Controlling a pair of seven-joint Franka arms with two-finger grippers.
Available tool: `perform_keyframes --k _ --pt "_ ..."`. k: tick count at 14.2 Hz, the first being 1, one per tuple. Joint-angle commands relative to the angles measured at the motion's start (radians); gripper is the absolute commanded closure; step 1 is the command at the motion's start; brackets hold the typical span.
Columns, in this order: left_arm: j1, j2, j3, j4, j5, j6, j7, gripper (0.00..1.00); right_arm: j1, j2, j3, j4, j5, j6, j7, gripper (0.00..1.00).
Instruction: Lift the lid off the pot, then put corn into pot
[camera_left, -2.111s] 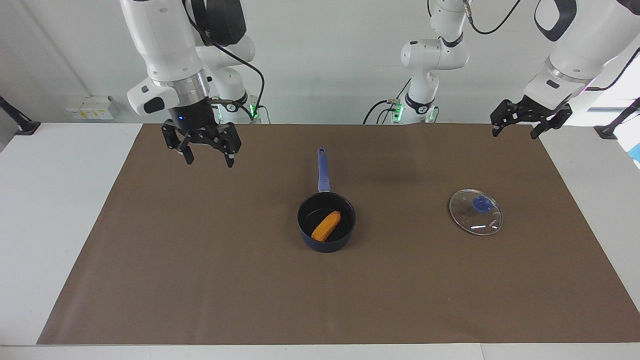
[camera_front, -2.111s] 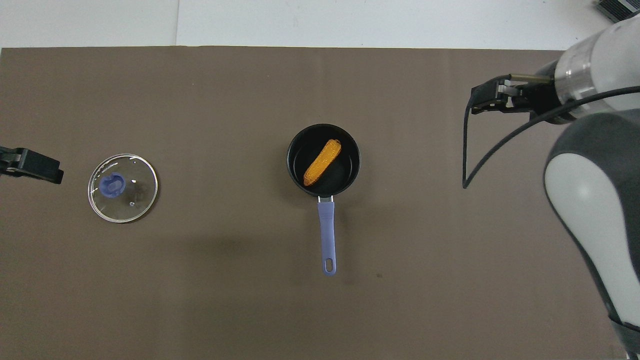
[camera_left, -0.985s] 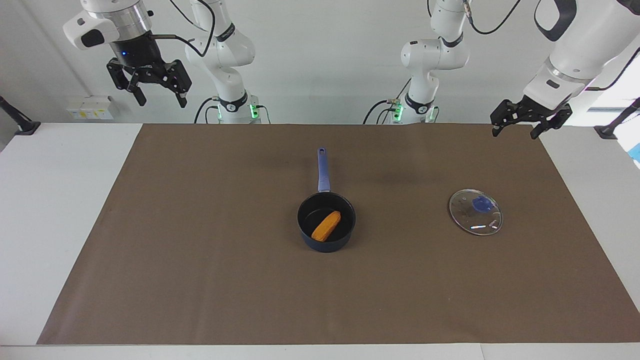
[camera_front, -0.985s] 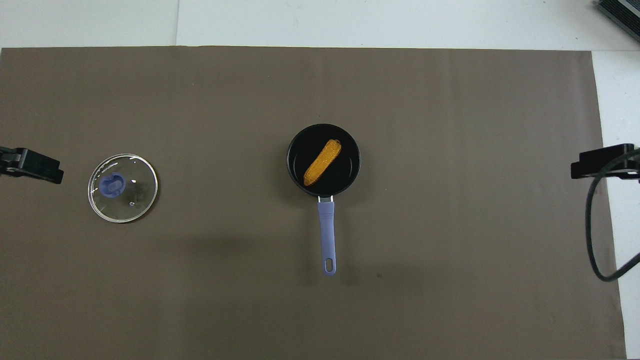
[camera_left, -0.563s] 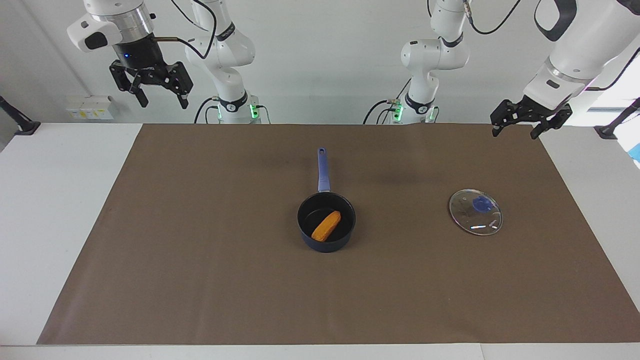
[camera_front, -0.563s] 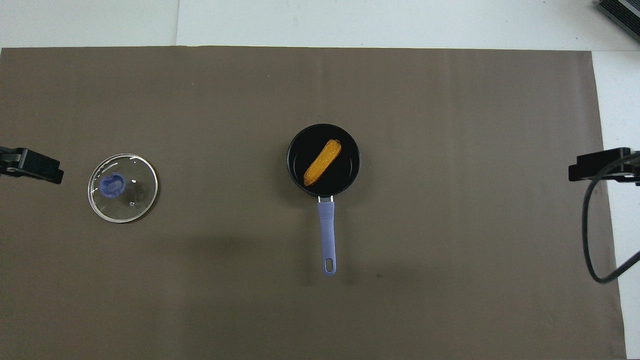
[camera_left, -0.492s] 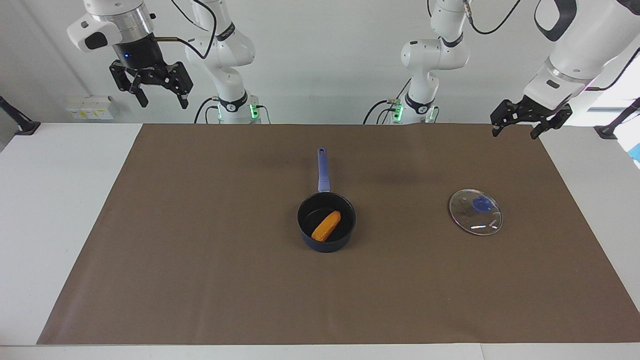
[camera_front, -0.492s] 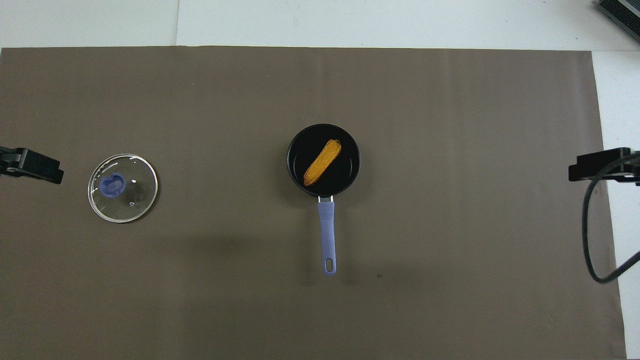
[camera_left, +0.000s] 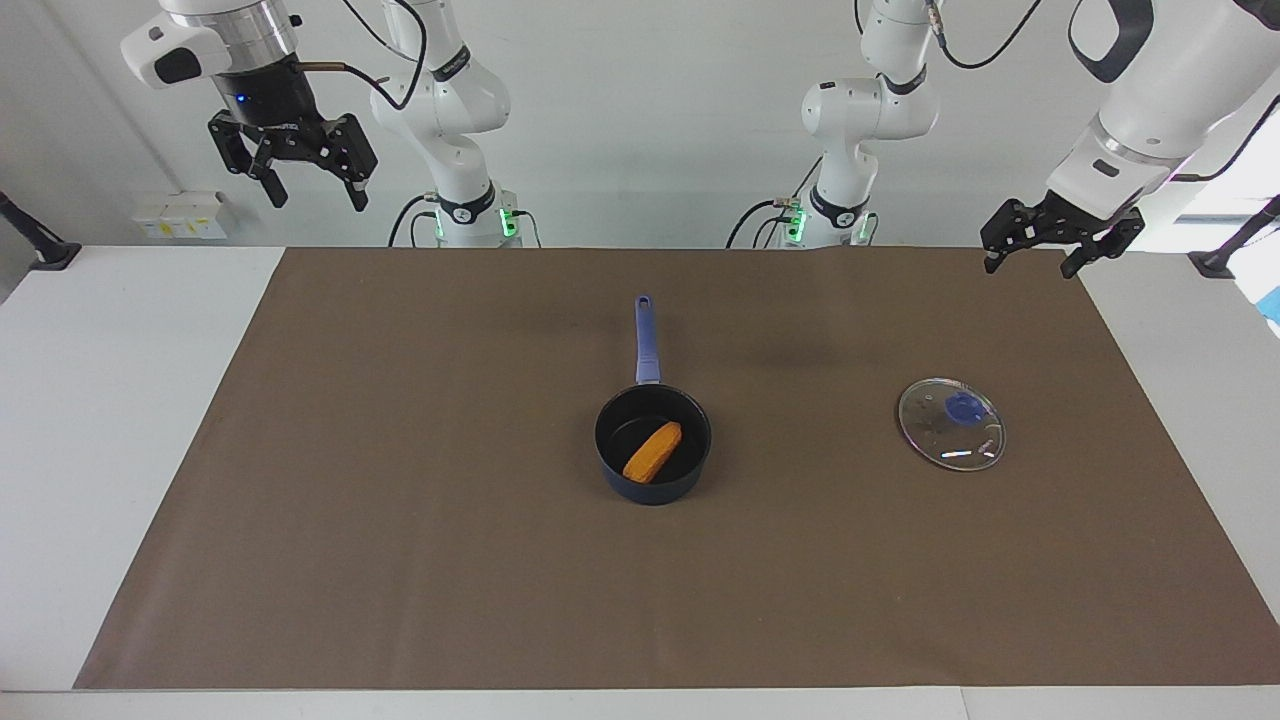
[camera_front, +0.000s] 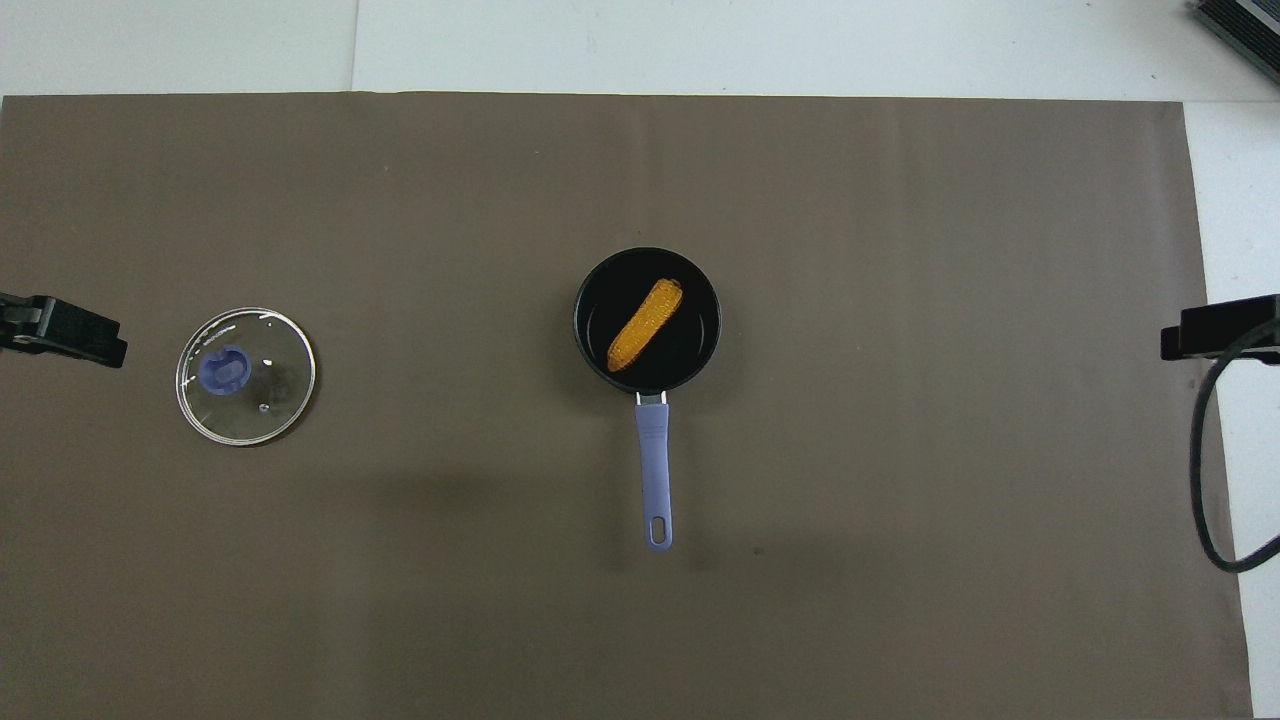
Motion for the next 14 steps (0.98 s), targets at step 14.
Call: perform_keyframes --k 14 --pt "0.002 0.004 0.001 0.015 0.007 -0.007 0.008 0.0 -0.034 -0.02 0.004 -0.037 -0.004 -0.01 -0.07 0.0"
